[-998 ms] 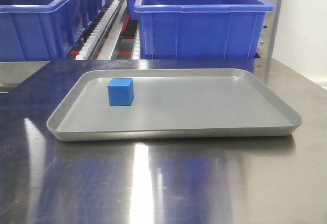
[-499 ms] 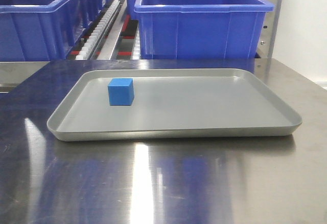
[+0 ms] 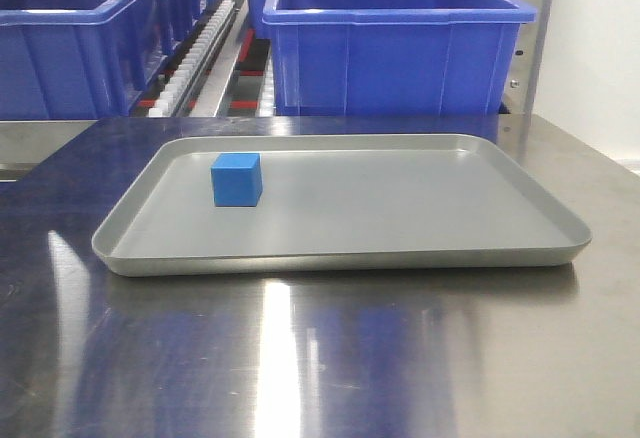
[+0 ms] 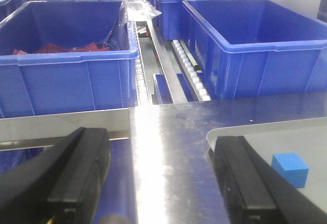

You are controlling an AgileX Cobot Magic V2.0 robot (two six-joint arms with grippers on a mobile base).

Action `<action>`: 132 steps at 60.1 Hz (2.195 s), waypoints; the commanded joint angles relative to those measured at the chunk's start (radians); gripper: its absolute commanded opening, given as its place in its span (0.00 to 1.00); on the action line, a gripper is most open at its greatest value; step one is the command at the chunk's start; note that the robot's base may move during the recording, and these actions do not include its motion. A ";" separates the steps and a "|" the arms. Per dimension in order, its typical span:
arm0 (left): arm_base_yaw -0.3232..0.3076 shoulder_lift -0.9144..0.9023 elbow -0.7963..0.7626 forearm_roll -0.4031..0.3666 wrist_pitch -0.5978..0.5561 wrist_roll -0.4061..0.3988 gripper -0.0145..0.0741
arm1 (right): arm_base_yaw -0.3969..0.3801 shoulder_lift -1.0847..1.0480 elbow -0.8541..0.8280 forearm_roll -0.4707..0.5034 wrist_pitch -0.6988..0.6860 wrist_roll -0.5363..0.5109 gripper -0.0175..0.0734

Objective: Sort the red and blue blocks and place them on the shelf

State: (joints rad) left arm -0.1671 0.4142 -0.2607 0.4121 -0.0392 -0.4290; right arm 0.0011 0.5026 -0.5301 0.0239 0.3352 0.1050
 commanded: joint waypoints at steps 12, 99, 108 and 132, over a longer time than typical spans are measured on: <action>0.001 0.004 -0.030 0.004 -0.016 -0.003 0.27 | -0.007 0.001 -0.026 -0.010 -0.093 -0.002 0.26; 0.001 0.004 -0.030 -0.049 -0.085 -0.009 0.81 | -0.007 0.001 -0.026 -0.010 -0.093 -0.002 0.26; 0.001 0.004 -0.030 -0.049 -0.081 -0.009 0.60 | -0.007 0.001 -0.026 -0.010 -0.093 -0.002 0.26; 0.001 0.004 -0.030 -0.030 -0.050 -0.004 0.27 | -0.007 0.001 -0.026 -0.010 -0.093 -0.002 0.26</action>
State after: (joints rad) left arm -0.1671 0.4142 -0.2607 0.3811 -0.0164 -0.4290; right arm 0.0011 0.5026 -0.5301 0.0239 0.3352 0.1050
